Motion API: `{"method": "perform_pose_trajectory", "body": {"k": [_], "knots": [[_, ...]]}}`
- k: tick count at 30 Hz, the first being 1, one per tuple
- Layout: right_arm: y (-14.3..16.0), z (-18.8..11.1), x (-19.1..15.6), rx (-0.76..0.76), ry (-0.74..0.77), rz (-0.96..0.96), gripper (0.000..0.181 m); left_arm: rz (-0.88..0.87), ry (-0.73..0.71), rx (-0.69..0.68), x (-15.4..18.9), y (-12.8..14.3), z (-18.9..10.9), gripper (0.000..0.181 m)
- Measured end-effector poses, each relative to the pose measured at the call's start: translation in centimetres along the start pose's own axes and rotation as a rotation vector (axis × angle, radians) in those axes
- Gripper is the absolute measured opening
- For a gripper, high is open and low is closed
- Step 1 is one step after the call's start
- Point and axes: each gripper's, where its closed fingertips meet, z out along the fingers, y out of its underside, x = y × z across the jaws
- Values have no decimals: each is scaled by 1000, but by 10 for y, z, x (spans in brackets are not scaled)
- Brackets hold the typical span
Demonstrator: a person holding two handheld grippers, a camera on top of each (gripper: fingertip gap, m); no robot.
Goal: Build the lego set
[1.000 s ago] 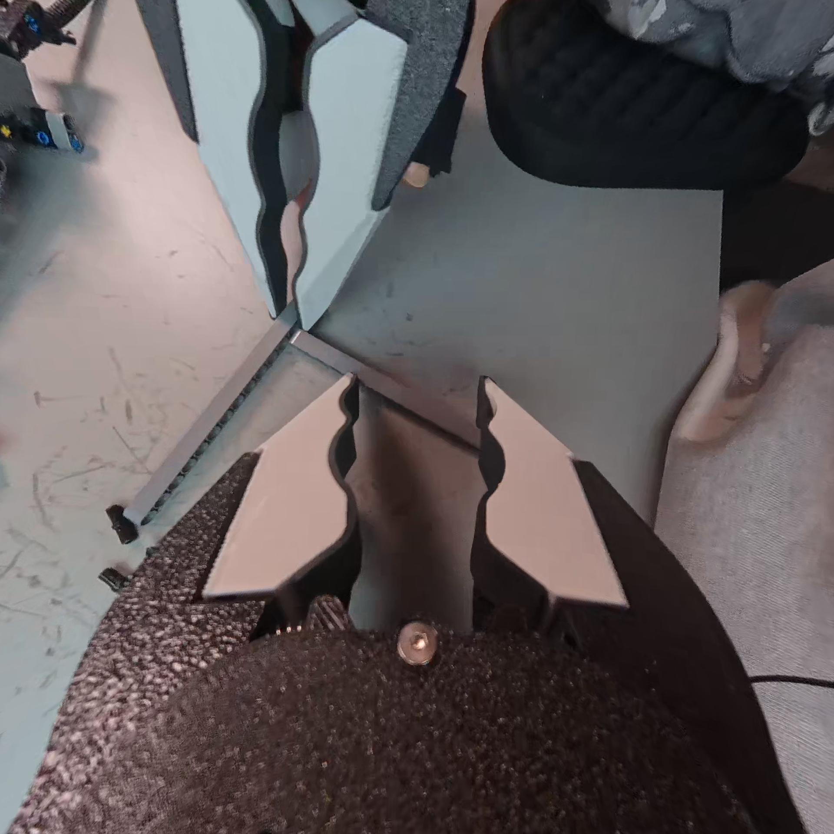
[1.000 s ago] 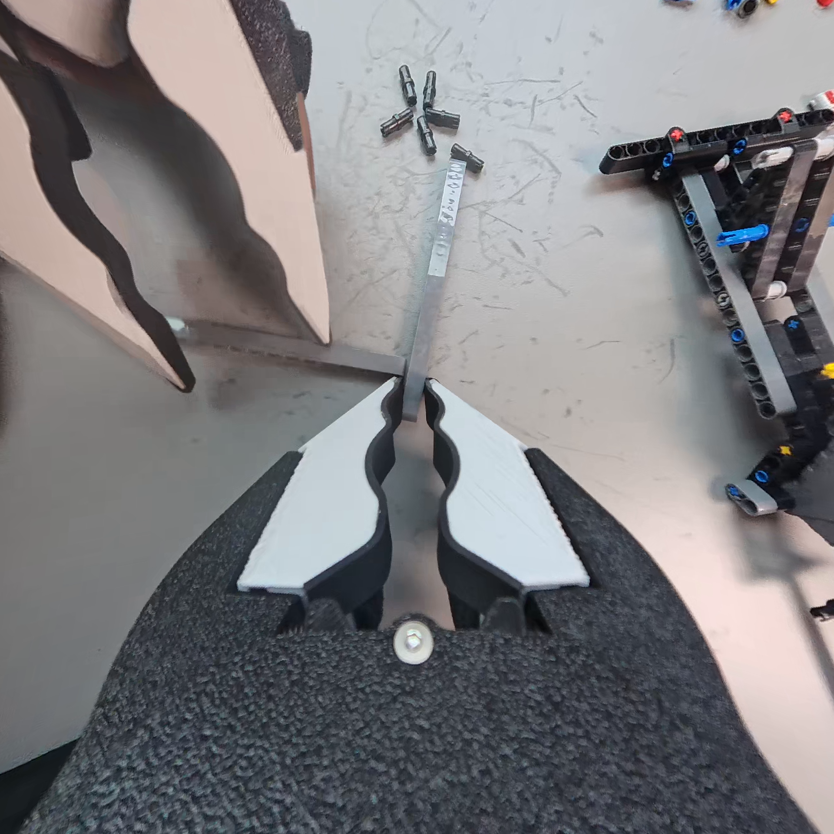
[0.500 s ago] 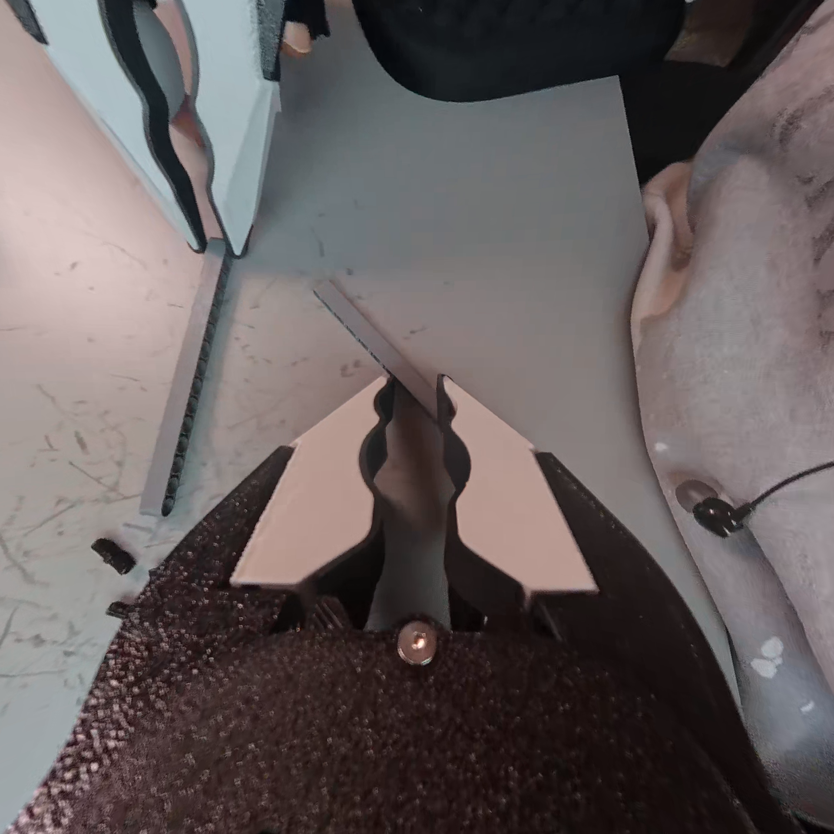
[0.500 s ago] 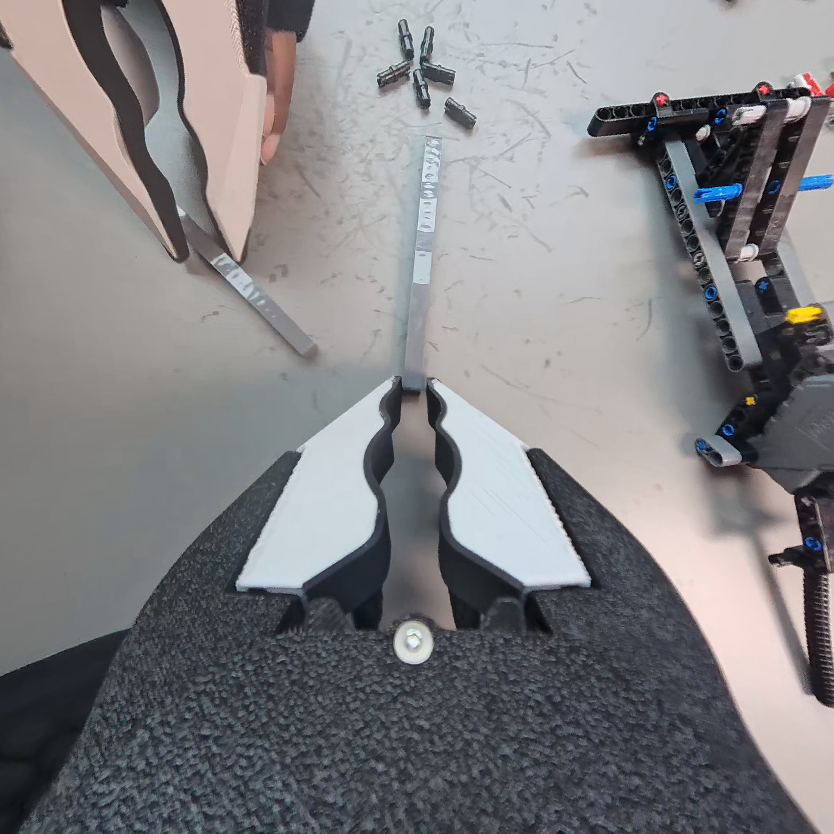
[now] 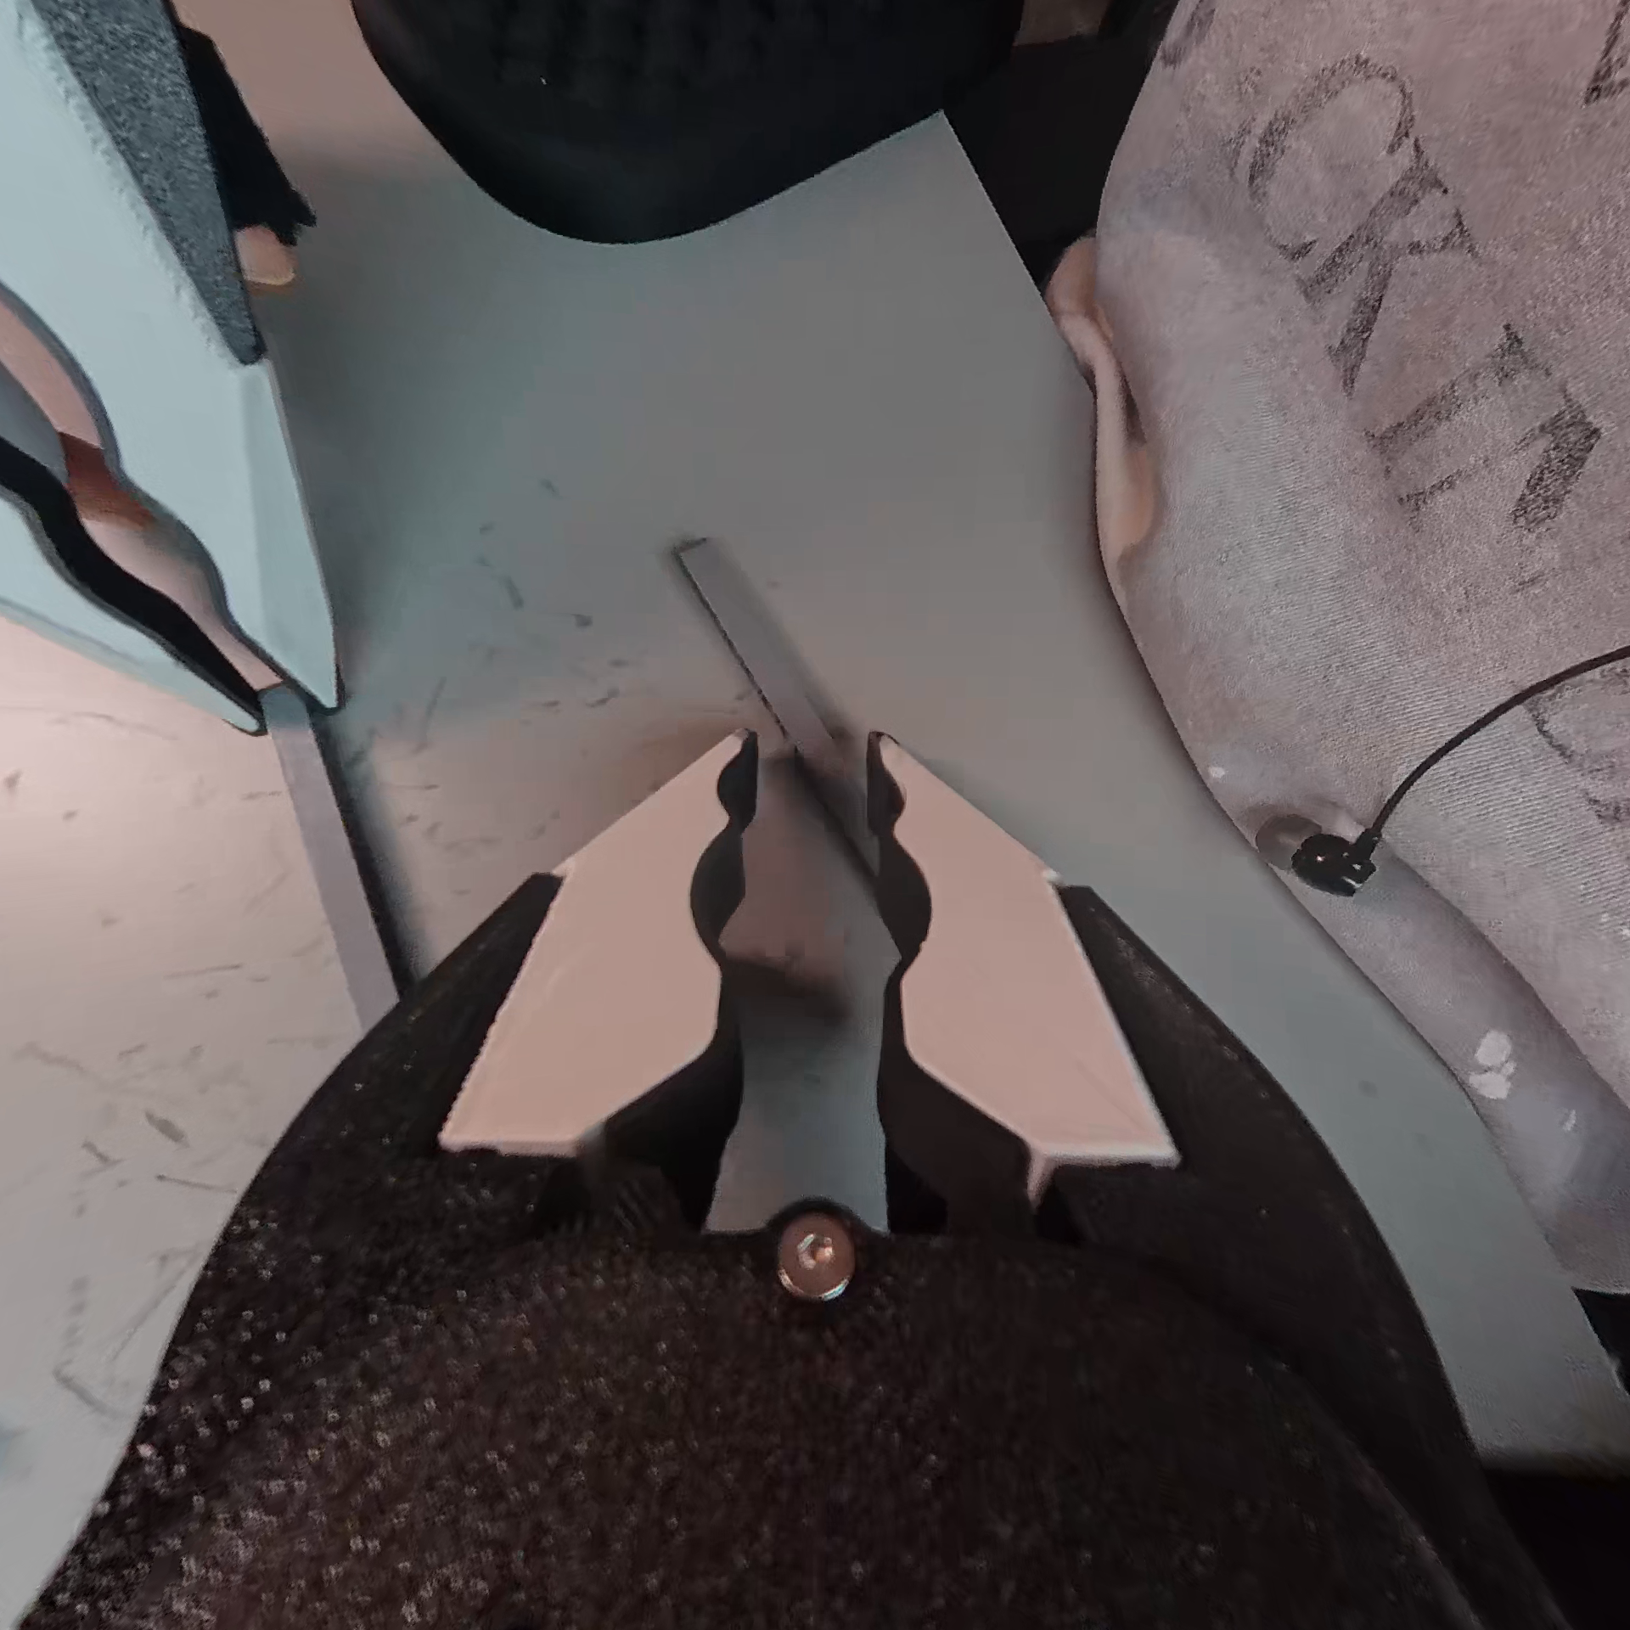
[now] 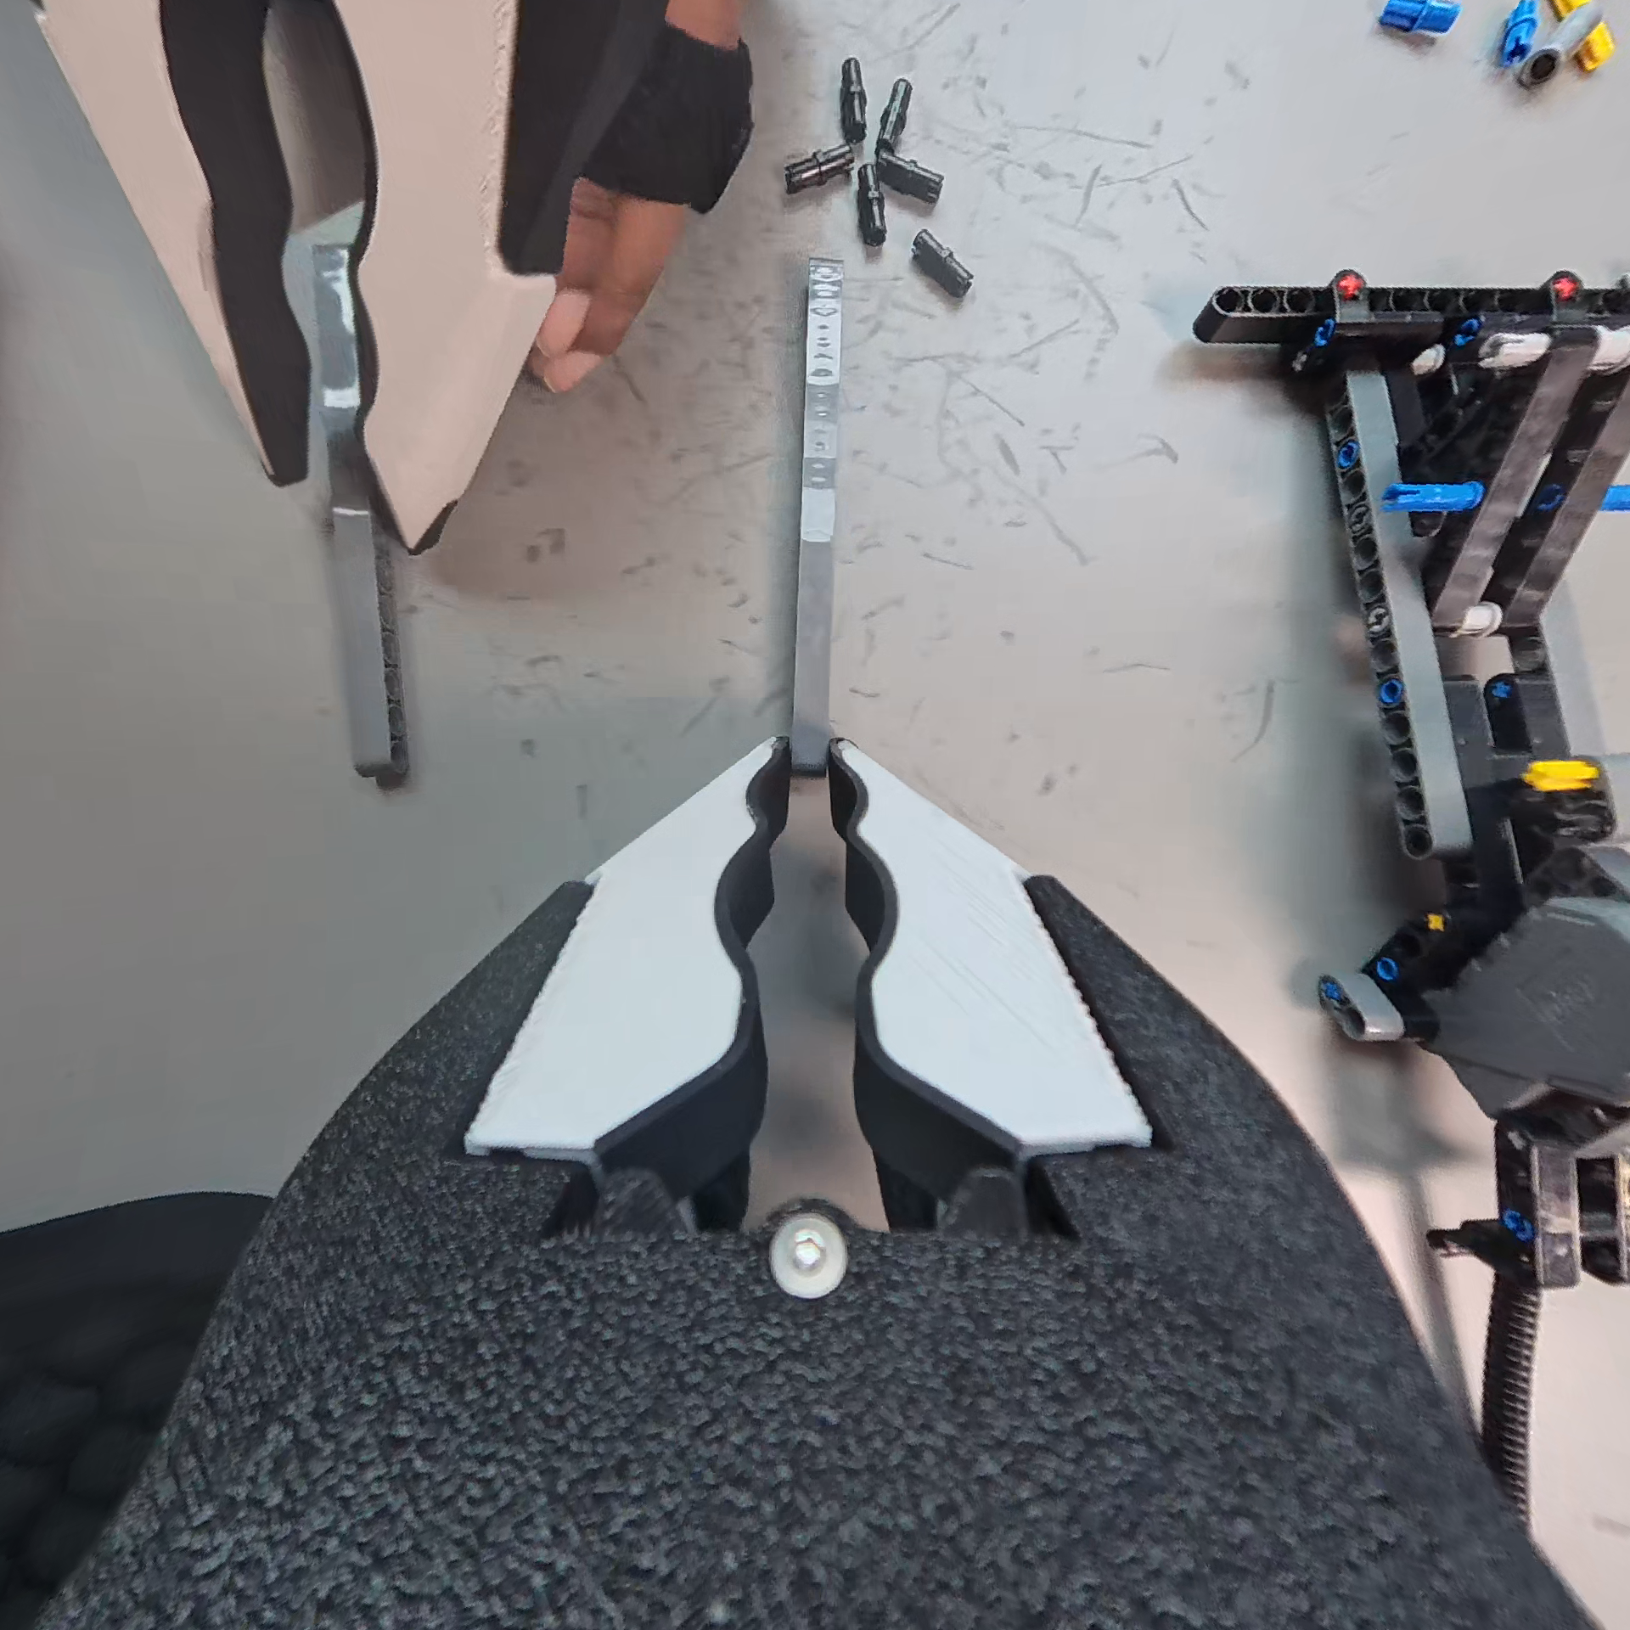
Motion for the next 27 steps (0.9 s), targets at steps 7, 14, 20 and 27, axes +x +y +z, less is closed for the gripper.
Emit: {"method": "perform_pose_trajectory", "body": {"k": [7, 14, 20, 27], "knots": [[1, -3, 3, 71, 69, 16, 15, -163, -295, 329, -40, -20, -71, 32], [-22, -22, 15, 280, 188, 49, 29, -326, -707, 455, -88, 11, -142, 40], [-67, -53, 35, 559, 381, 91, 47, -463, -950, 623, -106, 31, -190, 50], [-67, -51, 38, 564, 426, 70, 41, -492, -1040, 634, -114, 48, -206, 57]]}}
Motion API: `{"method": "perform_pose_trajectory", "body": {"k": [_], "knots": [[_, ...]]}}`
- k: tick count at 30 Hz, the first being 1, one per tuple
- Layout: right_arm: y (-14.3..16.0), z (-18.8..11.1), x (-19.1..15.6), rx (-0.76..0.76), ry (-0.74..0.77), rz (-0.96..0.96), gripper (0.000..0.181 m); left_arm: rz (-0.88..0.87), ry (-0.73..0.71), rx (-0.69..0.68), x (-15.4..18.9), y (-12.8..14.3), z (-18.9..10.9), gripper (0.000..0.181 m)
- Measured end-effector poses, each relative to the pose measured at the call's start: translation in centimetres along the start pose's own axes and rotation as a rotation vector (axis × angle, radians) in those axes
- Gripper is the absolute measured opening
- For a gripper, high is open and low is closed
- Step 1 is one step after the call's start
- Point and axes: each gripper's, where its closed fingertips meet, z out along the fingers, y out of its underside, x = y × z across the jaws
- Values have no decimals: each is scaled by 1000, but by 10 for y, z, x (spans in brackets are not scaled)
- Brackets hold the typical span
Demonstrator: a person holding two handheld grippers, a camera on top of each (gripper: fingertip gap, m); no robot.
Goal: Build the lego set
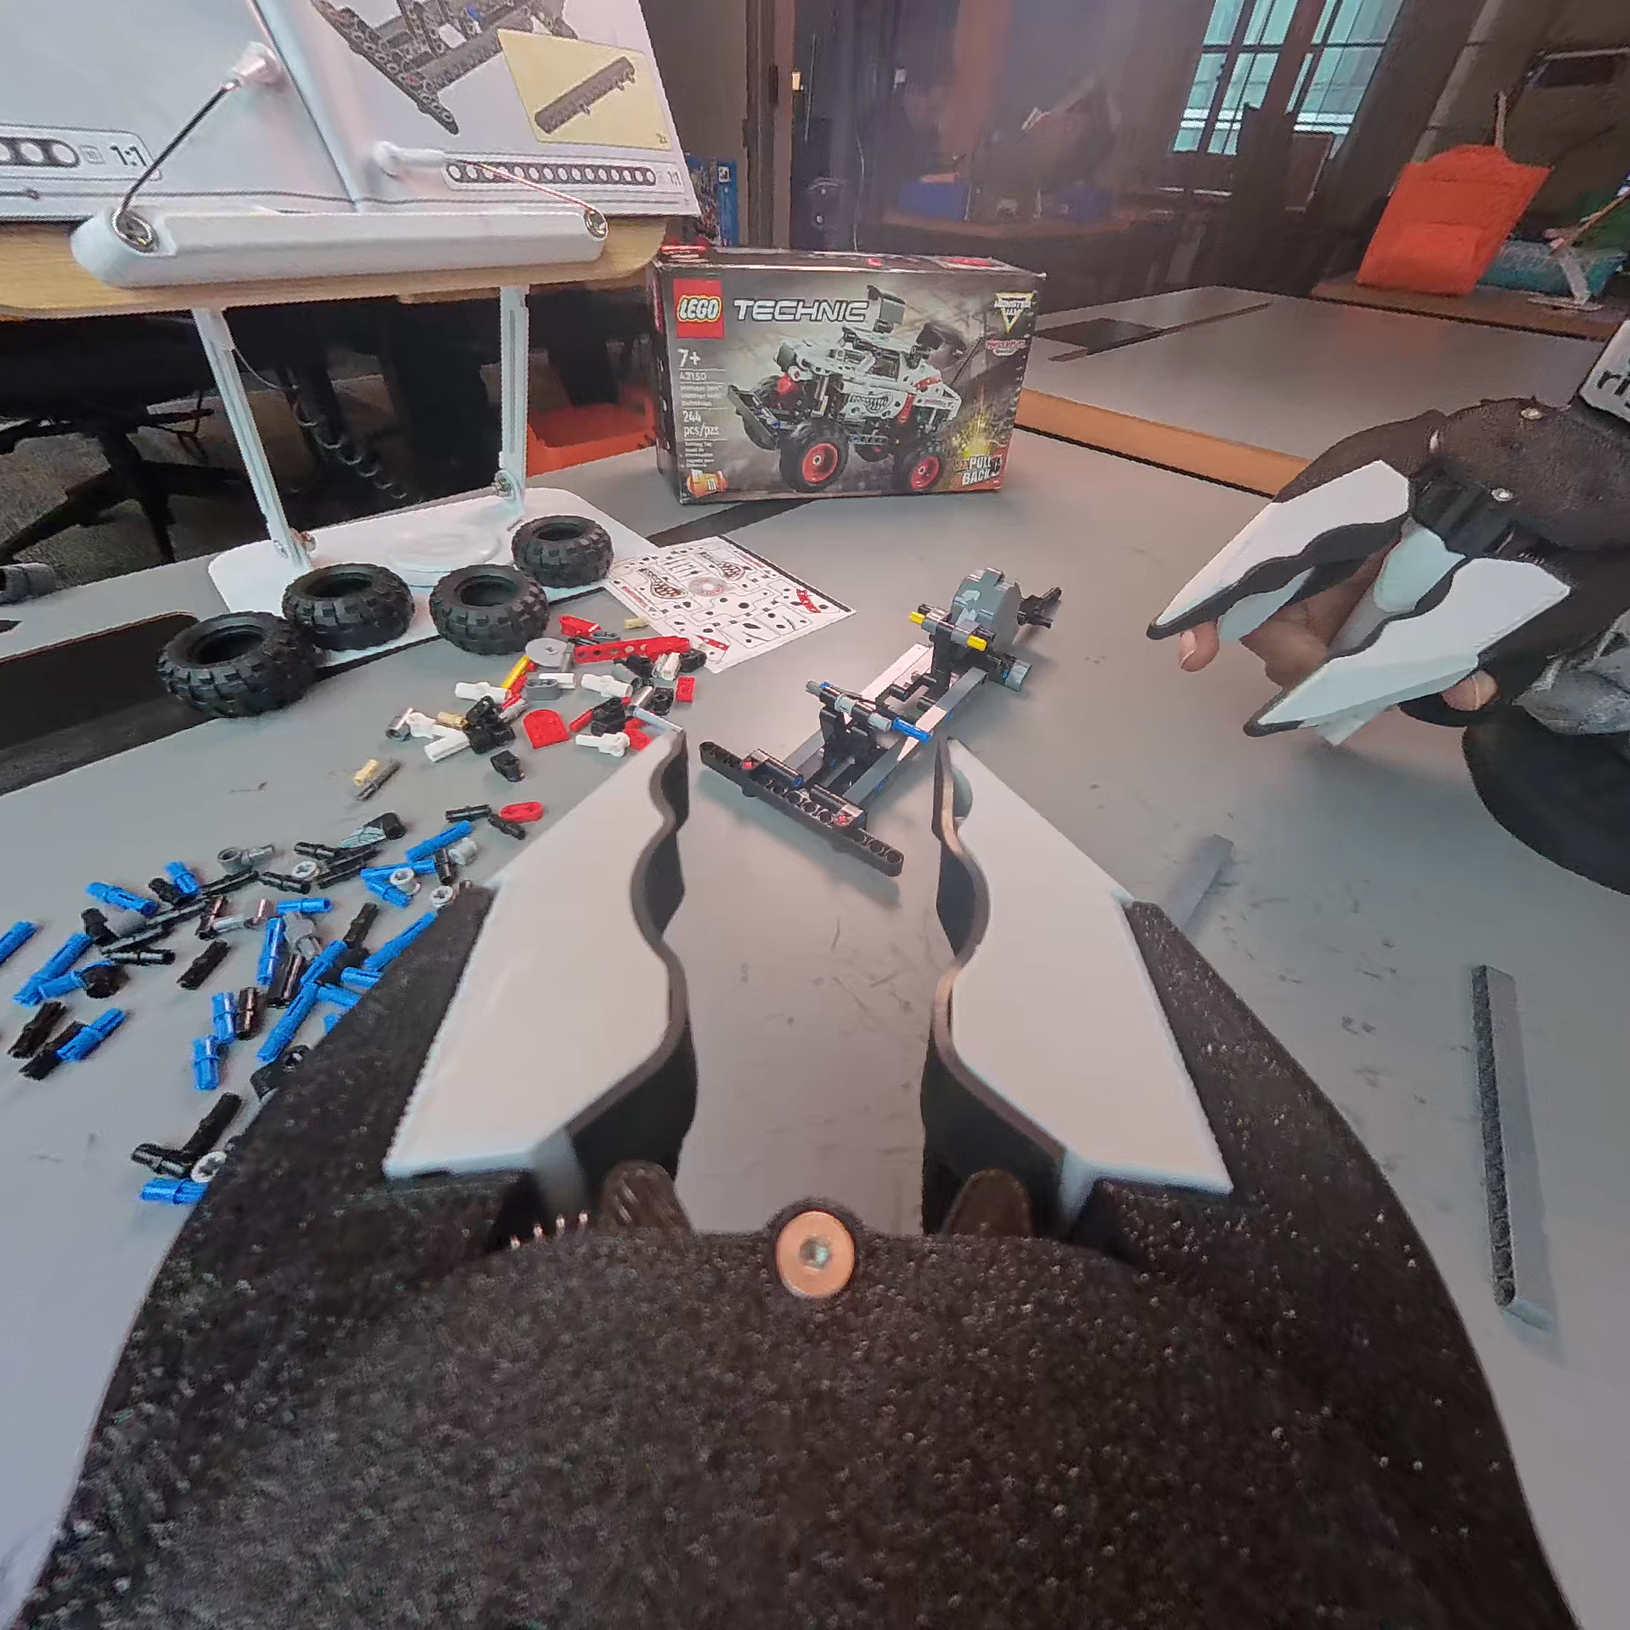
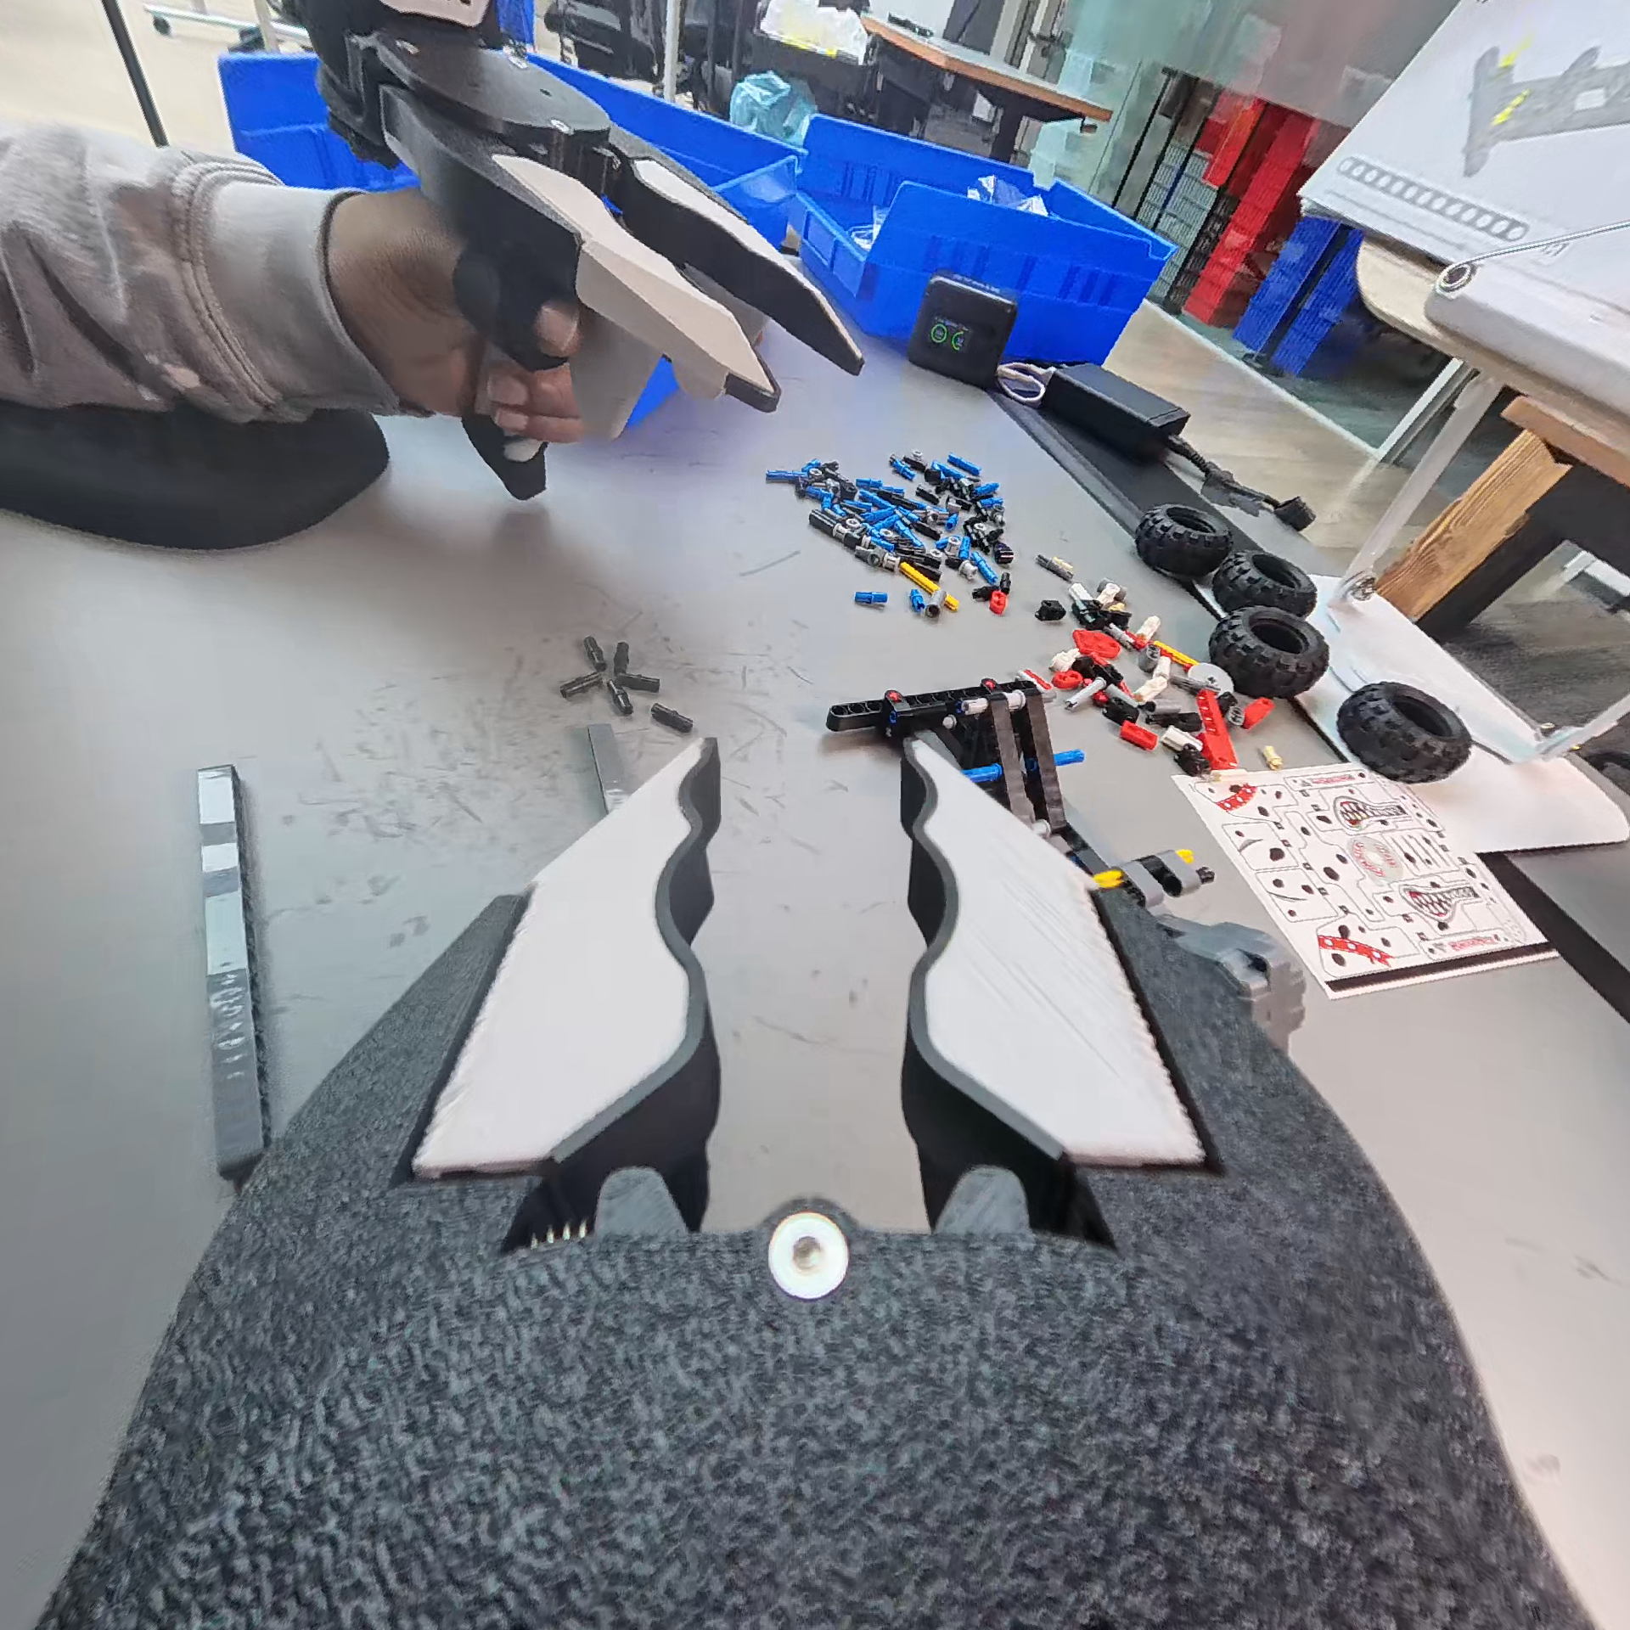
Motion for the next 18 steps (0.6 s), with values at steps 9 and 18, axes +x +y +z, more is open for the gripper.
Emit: {"method": "perform_pose_trajectory", "body": {"k": [9, 18], "knots": [[8, 0, 5, 7, 1, 24, 33, 27, 34, -5, 10, 0, -1, 56], [18, -2, 13, -11, 5, 50, 31, 69, 53, -14, 20, 2, 0, 55]]}}
